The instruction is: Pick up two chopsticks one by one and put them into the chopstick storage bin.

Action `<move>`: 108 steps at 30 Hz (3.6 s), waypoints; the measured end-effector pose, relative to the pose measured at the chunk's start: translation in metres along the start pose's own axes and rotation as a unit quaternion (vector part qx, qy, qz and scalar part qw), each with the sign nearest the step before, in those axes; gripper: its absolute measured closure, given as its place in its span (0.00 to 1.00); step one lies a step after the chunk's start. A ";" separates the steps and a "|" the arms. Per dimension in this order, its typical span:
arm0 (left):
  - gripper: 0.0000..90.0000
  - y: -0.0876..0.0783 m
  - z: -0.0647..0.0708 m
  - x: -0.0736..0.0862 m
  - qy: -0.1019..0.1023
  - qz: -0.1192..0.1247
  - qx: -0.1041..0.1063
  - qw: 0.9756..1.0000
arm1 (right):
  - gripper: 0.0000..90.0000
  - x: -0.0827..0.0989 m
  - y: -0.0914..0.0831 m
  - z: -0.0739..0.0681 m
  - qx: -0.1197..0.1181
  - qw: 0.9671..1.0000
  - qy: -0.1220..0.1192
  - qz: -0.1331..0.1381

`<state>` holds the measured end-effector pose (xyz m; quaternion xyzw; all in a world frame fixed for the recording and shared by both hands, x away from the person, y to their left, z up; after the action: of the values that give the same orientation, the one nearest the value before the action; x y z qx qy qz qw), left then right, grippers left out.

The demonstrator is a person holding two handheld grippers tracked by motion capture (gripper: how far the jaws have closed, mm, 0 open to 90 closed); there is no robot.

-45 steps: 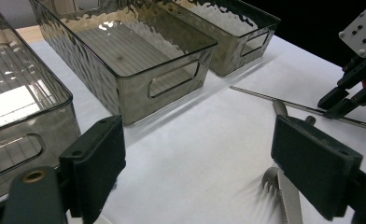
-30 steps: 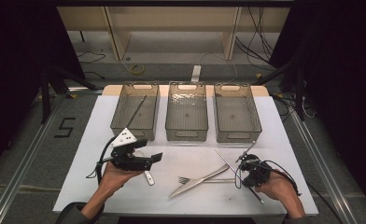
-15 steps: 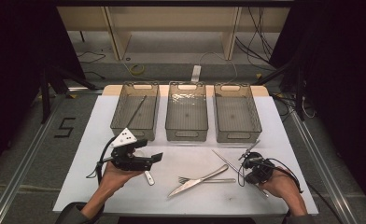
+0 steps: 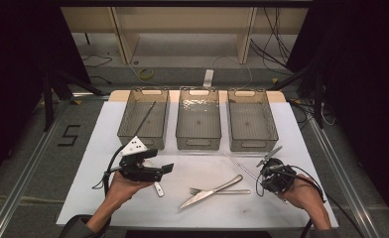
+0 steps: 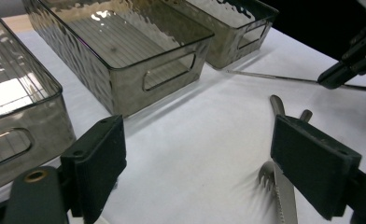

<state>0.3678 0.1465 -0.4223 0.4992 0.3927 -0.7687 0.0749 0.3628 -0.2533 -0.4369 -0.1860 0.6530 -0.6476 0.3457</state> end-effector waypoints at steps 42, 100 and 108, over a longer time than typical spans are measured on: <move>0.33 0.077 0.080 -0.020 0.224 -0.130 0.100 0.961 | 0.96 -0.060 -0.028 -0.090 -0.023 0.978 -0.201 0.044; 0.95 0.054 0.044 -0.025 0.218 -0.154 0.043 0.963 | 0.40 -0.039 -0.036 -0.045 -0.036 0.968 -0.046 0.245; 0.95 0.043 0.022 -0.030 0.166 -0.137 0.008 0.977 | 0.38 -0.028 -0.023 -0.035 -0.045 0.963 -0.005 0.266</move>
<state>0.3887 0.0936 -0.4163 0.5616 0.4586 -0.6811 -0.1014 0.3534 -0.2110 -0.4112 -0.0240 0.7056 -0.5016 0.4999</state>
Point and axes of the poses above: each handheld gripper's, and its own axes: y roughly forward along the jaws, x roughly out of its underside, z roughly to its right, the point moved 1 cm from there along y, roughly forward along the jaws, and after that the axes turned 3 degrees about -z, right-handed, at the moved point
